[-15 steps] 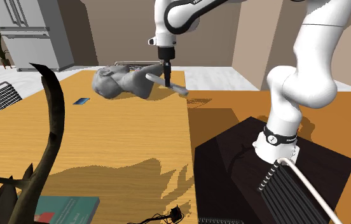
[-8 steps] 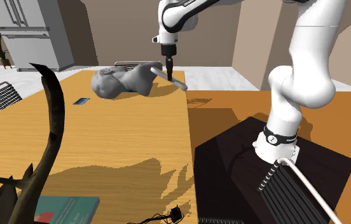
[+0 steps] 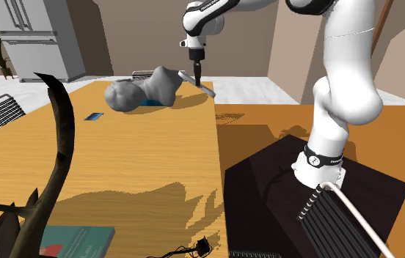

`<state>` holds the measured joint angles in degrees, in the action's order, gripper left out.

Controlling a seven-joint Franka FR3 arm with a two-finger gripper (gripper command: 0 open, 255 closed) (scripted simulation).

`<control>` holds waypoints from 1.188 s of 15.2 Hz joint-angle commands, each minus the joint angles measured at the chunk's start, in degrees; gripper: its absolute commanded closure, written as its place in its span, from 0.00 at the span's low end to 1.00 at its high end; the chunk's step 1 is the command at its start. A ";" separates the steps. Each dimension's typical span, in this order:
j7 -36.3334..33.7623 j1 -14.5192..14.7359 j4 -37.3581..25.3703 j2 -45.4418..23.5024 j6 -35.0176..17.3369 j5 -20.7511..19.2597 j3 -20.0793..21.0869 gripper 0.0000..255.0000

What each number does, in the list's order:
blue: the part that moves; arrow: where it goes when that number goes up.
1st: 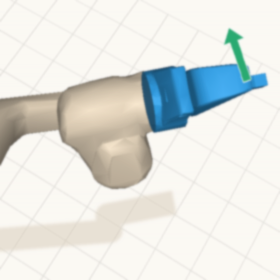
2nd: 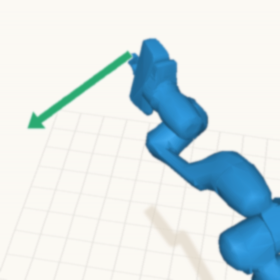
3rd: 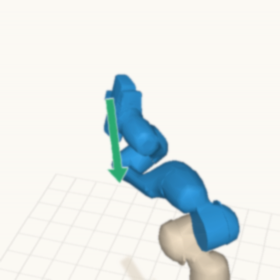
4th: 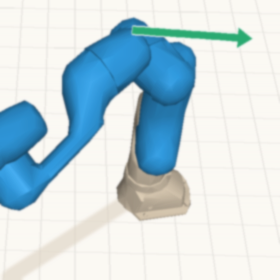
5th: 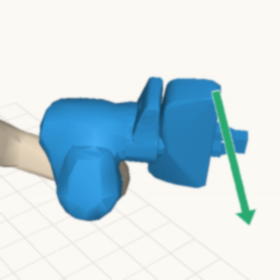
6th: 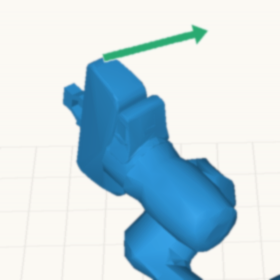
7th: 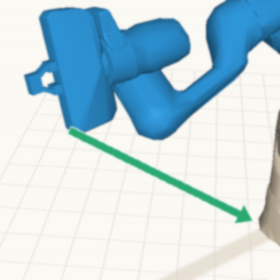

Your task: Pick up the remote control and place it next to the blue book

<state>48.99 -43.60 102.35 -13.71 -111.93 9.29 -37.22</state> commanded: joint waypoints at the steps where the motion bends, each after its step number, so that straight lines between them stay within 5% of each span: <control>1: 3.21 -2.61 -3.71 -3.25 1.16 2.04 -0.43 1.00; 4: 6.81 -6.43 -9.31 -7.75 3.23 4.63 -0.42 1.00; 18: 8.70 -6.99 -3.16 -11.40 -5.85 7.49 1.04 1.00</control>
<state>57.58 -50.54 98.71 -24.50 -117.34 16.56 -36.38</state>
